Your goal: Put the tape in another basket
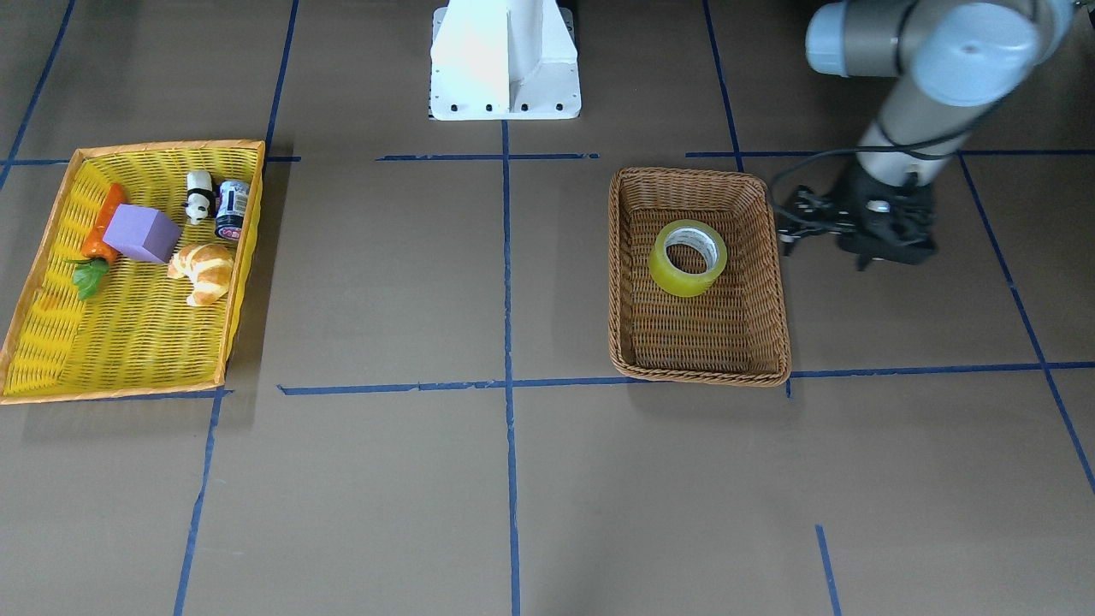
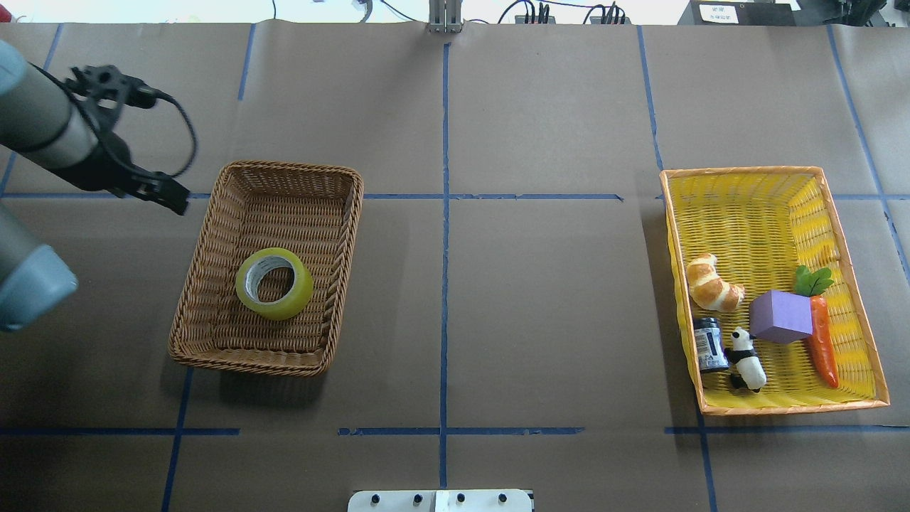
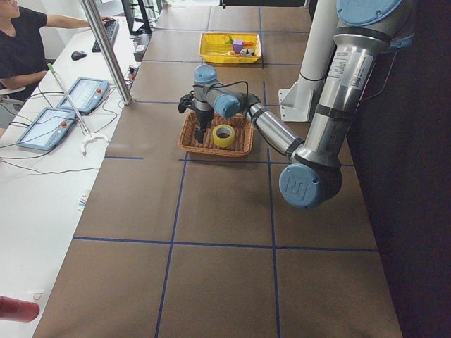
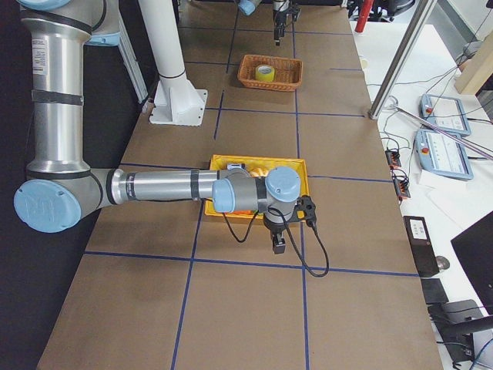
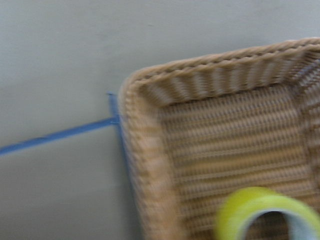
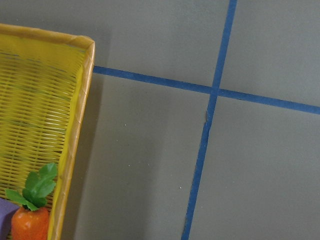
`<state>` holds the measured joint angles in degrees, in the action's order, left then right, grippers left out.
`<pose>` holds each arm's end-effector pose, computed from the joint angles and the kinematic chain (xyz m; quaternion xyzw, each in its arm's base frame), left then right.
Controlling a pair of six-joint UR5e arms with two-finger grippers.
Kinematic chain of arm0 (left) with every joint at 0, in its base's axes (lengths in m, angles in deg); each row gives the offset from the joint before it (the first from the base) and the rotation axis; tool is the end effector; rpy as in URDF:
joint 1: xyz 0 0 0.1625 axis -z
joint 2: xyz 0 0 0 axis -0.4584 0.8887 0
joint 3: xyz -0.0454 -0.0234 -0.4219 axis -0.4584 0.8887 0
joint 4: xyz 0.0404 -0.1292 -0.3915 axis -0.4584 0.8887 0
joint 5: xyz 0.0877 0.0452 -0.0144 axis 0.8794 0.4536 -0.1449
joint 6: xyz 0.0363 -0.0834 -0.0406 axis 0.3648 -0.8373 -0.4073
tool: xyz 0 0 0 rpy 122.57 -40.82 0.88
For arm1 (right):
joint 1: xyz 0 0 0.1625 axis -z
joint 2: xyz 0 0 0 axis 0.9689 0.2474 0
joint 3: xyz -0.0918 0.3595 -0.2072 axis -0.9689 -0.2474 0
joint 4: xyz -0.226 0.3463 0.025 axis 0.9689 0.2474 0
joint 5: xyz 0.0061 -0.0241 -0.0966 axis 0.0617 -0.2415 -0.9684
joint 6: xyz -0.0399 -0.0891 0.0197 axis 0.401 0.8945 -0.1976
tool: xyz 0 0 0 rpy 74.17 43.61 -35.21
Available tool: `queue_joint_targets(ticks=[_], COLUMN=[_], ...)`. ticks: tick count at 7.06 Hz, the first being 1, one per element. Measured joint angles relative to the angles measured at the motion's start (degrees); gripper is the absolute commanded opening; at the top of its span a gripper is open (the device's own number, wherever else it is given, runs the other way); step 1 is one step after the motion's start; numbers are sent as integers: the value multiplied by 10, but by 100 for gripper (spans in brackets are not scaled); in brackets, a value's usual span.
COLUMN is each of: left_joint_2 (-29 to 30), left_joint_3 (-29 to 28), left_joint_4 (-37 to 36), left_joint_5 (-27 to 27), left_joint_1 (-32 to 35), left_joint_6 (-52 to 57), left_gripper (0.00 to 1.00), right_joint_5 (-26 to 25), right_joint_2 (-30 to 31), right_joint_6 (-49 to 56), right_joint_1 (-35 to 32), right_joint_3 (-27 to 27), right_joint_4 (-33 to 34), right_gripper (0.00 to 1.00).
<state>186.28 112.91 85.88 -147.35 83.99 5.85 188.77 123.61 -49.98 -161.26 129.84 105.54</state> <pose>0.2394 -0.5086 0.3799 0.0939 0.3759 0.1135 0.9149 0.0254 -0.4678 0.6282 0.0385 -0.3934 -0.0822 0.9149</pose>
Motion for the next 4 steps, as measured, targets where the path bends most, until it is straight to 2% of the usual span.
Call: queue_joint_targets(ticks=[2, 4], left_joint_2=[-49, -68], left_joint_3=[-46, -150], left_joint_4=[-2, 3], left_joint_5=[-64, -106], left_joint_1=[116, 236], left_joint_6=[143, 291], left_gripper=[100, 100], right_joint_5=[2, 8], right_joint_2=[3, 7], right_joint_6=[-1, -2], right_joint_1=[-11, -35], right_joint_3=[-8, -15], right_joint_4=[0, 0], right_gripper=[100, 100])
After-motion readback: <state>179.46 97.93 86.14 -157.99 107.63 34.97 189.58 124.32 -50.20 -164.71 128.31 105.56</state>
